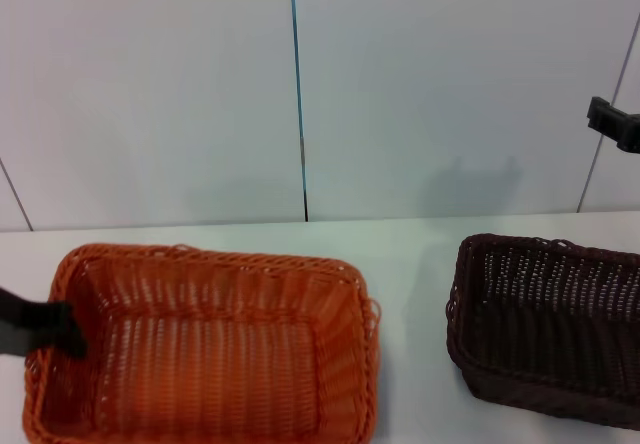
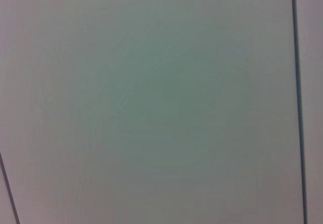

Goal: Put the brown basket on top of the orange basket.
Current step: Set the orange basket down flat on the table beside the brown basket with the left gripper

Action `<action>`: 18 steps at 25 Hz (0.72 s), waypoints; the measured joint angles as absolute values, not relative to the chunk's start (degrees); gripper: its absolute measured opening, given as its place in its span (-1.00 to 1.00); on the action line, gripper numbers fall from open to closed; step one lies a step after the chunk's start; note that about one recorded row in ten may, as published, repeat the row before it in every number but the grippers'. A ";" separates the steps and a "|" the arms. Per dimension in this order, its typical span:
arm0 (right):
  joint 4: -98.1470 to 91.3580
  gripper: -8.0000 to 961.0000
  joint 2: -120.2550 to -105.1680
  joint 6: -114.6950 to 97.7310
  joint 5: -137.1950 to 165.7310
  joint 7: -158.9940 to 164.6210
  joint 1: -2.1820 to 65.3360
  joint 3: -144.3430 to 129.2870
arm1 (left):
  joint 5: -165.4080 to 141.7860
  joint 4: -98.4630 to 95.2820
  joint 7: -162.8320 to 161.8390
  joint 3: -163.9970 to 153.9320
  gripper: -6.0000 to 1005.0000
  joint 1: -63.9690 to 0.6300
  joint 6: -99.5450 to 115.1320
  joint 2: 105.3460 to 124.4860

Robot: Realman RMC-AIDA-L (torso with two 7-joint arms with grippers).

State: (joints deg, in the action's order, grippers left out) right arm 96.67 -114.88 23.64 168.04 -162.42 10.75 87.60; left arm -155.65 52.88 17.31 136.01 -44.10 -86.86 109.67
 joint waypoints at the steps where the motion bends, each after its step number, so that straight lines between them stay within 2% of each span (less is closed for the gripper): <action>1: 96.67 0.59 -114.88 23.74 168.04 -162.42 10.76 87.59 | -155.63 52.61 17.46 136.01 -0.72 -44.50 -86.80 109.56; 18: 97.31 0.59 -114.87 24.25 168.05 -162.42 10.97 86.49 | -151.75 40.92 22.12 137.88 -0.72 -47.55 -77.21 108.30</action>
